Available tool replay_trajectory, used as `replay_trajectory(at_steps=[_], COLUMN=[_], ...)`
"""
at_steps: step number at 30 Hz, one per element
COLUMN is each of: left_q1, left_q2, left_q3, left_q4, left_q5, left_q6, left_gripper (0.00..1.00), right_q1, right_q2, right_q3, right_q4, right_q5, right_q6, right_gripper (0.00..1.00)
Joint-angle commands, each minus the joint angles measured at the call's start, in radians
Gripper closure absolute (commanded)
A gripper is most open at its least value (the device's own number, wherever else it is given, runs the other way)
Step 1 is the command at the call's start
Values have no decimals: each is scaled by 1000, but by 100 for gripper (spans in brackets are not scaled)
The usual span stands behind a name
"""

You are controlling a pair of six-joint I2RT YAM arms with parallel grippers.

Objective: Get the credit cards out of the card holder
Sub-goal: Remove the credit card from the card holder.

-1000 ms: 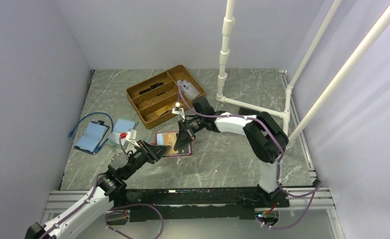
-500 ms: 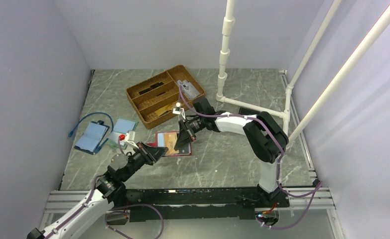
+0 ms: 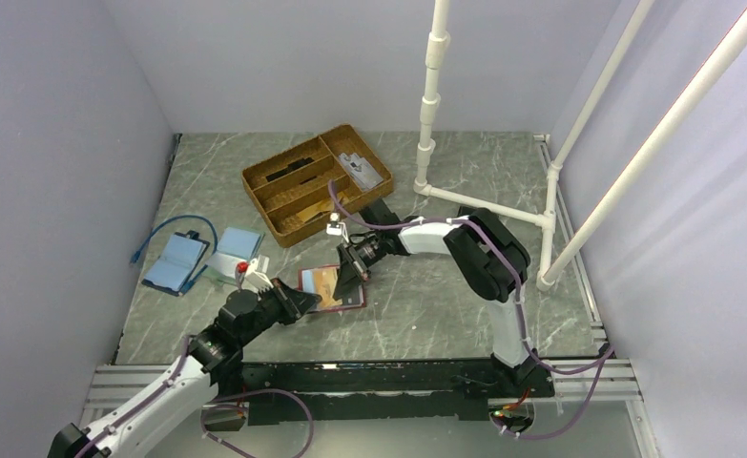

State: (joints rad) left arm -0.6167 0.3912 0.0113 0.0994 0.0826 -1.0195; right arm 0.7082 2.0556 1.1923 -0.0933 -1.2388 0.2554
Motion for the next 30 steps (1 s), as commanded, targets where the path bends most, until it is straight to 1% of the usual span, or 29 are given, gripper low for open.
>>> replay_trajectory(at_steps=[1, 5, 8, 14, 16, 17, 19, 21, 22, 26, 30], left_q1=[31, 48, 66, 101, 108, 110, 115, 118, 119, 130, 143], left_q2=[57, 138, 168, 170, 165, 163, 161, 164, 167, 181, 166], left_q3=[-10, -10, -10, -10, -10, -10, -10, -10, -10, -10, -2], left_q4=[-22, -19, -6, 1, 32, 59, 109, 139, 153, 176, 127], left_q5=[-55, -58, -50, -9, 24, 46, 84, 106, 114, 142, 151], left_q6=[-7, -13, -7, 22, 36, 46, 52, 53, 56, 72, 100], left_gripper=[100, 100, 100, 100, 100, 98, 75, 57, 52, 43, 39], right_q1=[-28, -29, -37, -60, -61, -61, -61, -59, -59, -52, -52], right_q2=[40, 66, 77, 88, 87, 84, 79, 66, 57, 26, 14], right_q3=[27, 34, 31, 23, 25, 26, 28, 32, 35, 65, 96], right_q4=[-131, -149, -146, -144, -146, -143, -146, -159, -171, -270, -364], right_q5=[132, 147, 138, 111, 97, 78, 45, 12, -1, -17, -37], right_q6=[-96, -95, -85, -85, -89, -92, -108, -137, -159, -305, -419], right_gripper=[100, 100, 100, 100, 100, 100, 100, 100, 100, 100, 100])
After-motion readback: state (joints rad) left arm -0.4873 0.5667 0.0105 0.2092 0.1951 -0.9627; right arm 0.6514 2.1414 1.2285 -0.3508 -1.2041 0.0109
